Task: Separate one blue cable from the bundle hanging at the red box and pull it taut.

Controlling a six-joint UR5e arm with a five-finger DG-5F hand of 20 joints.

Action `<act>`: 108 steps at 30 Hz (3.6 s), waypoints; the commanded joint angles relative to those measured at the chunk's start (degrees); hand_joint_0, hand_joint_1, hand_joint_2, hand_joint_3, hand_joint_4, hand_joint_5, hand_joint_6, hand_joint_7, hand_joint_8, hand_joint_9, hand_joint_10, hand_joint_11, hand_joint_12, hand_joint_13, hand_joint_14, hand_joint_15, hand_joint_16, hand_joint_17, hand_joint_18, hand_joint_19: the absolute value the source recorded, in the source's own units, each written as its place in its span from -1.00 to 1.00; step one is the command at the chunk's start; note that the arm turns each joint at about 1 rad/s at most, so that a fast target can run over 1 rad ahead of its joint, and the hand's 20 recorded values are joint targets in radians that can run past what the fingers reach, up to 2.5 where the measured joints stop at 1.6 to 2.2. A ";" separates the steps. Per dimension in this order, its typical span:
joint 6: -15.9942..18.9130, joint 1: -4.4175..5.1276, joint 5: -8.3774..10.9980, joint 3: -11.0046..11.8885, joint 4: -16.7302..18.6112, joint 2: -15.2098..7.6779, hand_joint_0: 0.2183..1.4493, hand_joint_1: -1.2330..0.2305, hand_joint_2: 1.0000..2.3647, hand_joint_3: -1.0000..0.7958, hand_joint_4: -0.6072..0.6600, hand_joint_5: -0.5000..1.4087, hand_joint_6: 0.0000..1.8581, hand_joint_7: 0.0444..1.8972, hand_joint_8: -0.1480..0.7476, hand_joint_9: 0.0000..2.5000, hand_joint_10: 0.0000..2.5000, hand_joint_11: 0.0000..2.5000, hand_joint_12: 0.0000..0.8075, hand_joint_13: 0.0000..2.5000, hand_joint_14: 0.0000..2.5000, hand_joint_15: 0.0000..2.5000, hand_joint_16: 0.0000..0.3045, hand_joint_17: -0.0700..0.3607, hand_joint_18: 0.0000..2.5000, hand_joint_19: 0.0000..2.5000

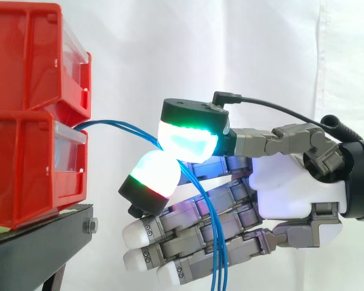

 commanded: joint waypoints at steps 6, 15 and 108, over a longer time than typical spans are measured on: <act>-0.47 -0.22 0.03 -0.03 0.13 0.07 -0.35 -0.28 -0.99 -0.35 0.14 -0.67 -0.17 0.02 0.00 -0.41 -0.99 -0.66 -0.37 -0.63 -1.00 -0.92 -0.79 -0.34 -0.67 -0.82; -1.70 -0.75 0.29 -0.03 -0.04 1.04 -0.34 0.12 -0.99 -0.34 0.18 -0.64 -0.22 0.08 0.02 -0.39 -0.99 -0.67 -0.36 -0.62 -1.00 -0.92 -0.78 -0.33 -0.67 -0.81; -8.91 -3.12 0.29 -0.03 -3.47 3.41 -0.20 -0.35 -1.00 -0.44 0.14 -0.72 -0.02 -0.11 -0.01 -0.27 -0.98 -0.29 -0.29 -0.50 -0.99 -0.80 -0.77 -0.31 -0.58 -0.76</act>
